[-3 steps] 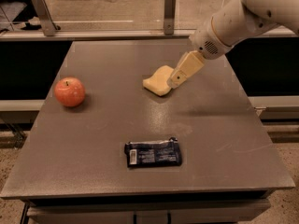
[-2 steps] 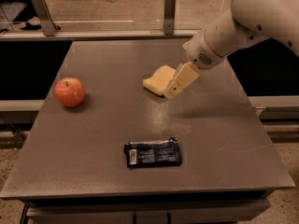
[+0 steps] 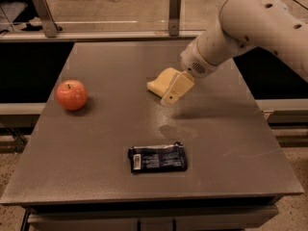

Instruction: Move sponge near rxbar blueberry

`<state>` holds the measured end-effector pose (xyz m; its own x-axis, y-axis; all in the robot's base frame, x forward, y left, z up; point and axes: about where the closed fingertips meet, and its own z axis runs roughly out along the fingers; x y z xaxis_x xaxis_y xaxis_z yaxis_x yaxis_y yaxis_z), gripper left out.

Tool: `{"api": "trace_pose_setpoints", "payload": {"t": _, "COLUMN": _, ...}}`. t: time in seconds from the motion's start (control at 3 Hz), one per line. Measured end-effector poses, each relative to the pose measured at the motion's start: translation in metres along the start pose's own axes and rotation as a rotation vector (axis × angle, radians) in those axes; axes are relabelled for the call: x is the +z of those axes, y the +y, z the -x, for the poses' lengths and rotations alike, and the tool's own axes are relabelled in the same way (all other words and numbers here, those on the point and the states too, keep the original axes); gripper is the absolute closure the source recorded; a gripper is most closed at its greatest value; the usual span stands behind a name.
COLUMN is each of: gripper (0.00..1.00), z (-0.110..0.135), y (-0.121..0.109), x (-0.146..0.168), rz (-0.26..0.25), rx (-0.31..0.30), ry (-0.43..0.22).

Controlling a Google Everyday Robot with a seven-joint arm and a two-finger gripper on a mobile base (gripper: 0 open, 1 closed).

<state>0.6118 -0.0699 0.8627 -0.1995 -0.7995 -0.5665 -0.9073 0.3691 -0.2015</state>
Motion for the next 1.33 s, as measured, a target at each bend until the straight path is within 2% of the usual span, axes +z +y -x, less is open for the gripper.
{"api": "trace_pose_setpoints", "payload": {"t": 0.33, "gripper": 0.18, "z": -0.006, "y": -0.002, "x": 0.011, "rz": 0.016, "rx": 0.05, "ry": 0.058}}
{"api": "trace_pose_setpoints", "payload": {"t": 0.67, "gripper": 0.42, "z": -0.007, "y": 0.001, "x": 0.023, "rz": 0.062, "rx": 0.099, "ry": 0.119}}
{"api": "trace_pose_setpoints", "payload": {"t": 1.0, "gripper": 0.65, "z": 0.003, "y": 0.011, "x": 0.027, "rz": 0.128, "rx": 0.112, "ry": 0.136}}
{"api": "trace_pose_setpoints", "payload": {"t": 1.33, "gripper": 0.88, "z": 0.012, "y": 0.015, "x": 0.024, "rz": 0.174, "rx": 0.092, "ry": 0.136}}
